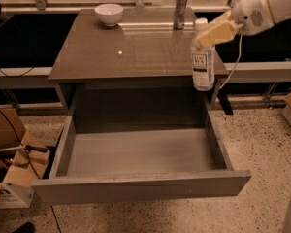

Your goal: Pick blue plastic bottle from top drawer and place on counter

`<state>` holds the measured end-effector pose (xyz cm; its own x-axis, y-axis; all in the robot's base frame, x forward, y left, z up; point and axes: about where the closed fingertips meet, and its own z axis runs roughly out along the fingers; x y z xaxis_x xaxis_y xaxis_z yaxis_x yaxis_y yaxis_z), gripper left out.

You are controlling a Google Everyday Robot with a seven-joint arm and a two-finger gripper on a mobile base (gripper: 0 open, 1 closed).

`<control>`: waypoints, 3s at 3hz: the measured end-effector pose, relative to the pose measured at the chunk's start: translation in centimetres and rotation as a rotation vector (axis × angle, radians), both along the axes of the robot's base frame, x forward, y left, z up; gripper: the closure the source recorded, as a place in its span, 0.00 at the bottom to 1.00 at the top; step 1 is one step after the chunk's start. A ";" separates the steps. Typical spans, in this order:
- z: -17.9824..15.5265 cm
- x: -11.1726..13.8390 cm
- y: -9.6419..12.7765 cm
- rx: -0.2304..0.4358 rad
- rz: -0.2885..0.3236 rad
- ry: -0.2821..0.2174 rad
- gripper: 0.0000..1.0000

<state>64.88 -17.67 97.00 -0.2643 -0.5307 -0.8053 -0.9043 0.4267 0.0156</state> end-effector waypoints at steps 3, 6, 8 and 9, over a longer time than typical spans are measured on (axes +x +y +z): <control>2.8 1.3 -0.2 0.056 -0.073 -0.051 1.00; 2.5 9.2 4.0 0.308 -0.337 -0.159 0.81; 1.4 12.3 5.9 0.190 -0.363 -0.206 0.35; 0.0 13.1 6.4 0.141 -0.363 -0.186 0.12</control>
Offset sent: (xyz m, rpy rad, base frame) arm 0.0065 -0.0072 0.0282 0.0093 -0.0398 -0.0379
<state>77.97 -11.28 97.00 -0.2568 -0.3113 -0.9149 -0.6888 0.7230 -0.0527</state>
